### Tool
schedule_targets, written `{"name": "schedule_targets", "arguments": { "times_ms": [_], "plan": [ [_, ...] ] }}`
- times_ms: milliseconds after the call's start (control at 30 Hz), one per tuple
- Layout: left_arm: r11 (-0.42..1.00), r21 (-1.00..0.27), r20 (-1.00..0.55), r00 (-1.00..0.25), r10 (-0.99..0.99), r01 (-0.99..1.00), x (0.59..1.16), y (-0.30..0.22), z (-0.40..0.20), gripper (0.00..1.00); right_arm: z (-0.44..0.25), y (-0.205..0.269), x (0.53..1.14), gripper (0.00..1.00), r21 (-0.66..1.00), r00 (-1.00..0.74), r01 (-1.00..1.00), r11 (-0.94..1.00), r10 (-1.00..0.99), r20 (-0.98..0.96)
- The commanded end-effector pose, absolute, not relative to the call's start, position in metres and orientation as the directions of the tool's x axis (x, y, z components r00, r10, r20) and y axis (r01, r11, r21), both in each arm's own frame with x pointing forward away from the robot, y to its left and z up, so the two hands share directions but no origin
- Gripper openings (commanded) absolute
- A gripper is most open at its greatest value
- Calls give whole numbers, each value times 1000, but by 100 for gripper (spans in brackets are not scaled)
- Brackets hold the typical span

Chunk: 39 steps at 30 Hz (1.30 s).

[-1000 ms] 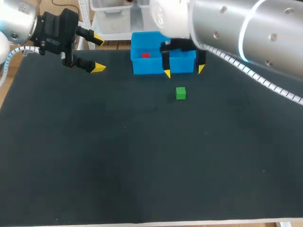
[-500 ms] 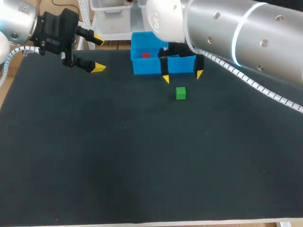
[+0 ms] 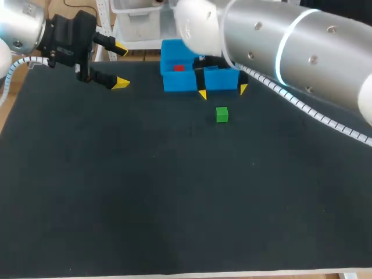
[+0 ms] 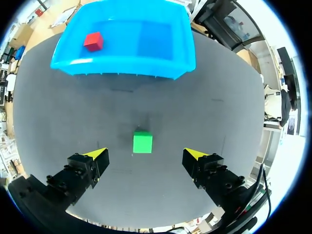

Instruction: Use the left arm to pick the red cube and place it into the blue plastic box first, then use the right arm to grasp the green cube and put it into the same blue plastic box after the first action is fully finished.

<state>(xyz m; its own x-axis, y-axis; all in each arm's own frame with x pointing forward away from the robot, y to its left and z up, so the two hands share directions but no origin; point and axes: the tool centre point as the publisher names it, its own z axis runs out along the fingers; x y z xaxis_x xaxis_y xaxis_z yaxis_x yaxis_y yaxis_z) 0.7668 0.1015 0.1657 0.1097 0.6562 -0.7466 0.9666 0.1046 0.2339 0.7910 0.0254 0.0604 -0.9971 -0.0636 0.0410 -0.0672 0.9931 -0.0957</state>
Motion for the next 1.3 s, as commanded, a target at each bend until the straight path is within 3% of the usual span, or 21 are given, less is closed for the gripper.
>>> {"name": "schedule_targets", "arguments": {
  "times_ms": [33, 433, 1300],
  "plan": [
    [102, 237, -748, 115, 653, 966, 767, 102, 165, 100, 58, 25, 778, 100, -106, -997, -56, 993, -62, -48],
    [102, 237, -748, 115, 653, 966, 767, 102, 165, 100, 47, 22, 768, 100, -94, -986, -24, 995, -39, -163],
    [102, 237, -748, 115, 653, 966, 767, 102, 165, 100, 15, 17, 770, 100, -100, -976, -50, 994, -70, -207]
  ]
}}
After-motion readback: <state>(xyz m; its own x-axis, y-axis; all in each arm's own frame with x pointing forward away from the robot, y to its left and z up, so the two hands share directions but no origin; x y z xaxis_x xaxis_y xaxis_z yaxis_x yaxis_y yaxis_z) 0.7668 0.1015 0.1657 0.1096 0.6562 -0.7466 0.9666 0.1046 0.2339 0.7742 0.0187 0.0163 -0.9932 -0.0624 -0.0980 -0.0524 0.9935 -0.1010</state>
